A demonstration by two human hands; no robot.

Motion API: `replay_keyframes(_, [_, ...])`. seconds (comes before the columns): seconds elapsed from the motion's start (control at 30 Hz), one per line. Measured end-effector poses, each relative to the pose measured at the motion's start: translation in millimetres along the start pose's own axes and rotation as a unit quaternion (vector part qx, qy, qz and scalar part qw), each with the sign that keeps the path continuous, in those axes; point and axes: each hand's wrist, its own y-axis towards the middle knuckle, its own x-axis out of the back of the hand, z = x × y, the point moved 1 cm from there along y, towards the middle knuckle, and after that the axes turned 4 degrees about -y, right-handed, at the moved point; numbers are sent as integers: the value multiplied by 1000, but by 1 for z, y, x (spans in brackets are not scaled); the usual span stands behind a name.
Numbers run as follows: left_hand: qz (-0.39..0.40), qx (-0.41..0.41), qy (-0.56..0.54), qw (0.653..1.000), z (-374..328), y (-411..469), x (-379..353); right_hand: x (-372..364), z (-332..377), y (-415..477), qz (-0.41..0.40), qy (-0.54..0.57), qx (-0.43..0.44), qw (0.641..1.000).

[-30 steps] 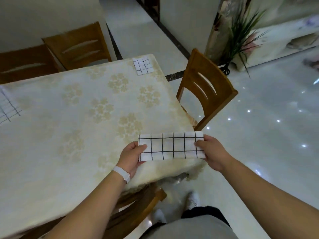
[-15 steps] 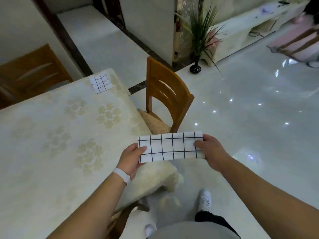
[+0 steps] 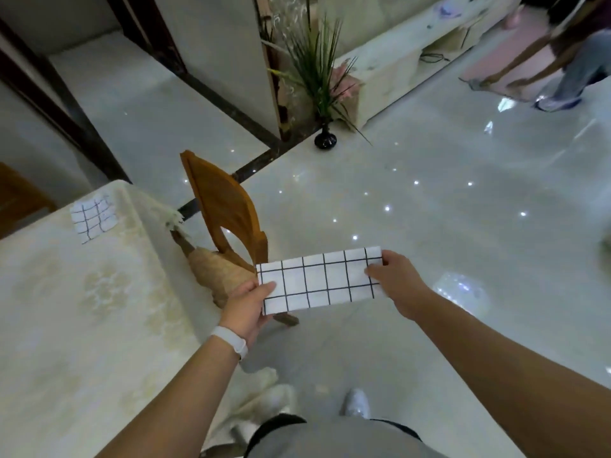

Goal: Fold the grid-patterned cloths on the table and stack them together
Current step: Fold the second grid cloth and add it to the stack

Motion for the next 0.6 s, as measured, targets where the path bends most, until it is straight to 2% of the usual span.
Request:
replay_keyframes(0.3, [20,-51,21,998,-62,45,-68,43,43,59,-20,53,2,998])
replay_keyframes(0.47, [3,-103,31,994,-112,98,-73,32,89,103,0,72,10,997])
replay_keyframes(0.6, [-9,-102,18,995,-152,147,-66,8,131,159,15,68,11,998])
